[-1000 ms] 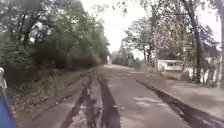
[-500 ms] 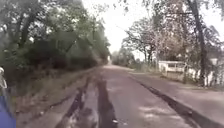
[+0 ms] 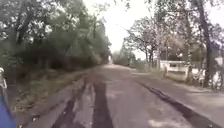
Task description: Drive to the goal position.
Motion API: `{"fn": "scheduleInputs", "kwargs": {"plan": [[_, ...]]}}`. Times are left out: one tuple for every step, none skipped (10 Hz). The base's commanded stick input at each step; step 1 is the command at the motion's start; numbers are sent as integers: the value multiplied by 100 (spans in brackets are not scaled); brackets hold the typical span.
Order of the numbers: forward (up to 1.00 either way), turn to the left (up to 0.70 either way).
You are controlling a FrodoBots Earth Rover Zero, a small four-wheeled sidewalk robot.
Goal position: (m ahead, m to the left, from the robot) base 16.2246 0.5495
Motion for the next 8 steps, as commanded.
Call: {"fn": "scheduleInputs", "kwargs": {"plan": [[70, -1], [70, -1], [70, -1], [70, -1], [70, -1], [70, -1], [70, -1], [70, -1]]}}
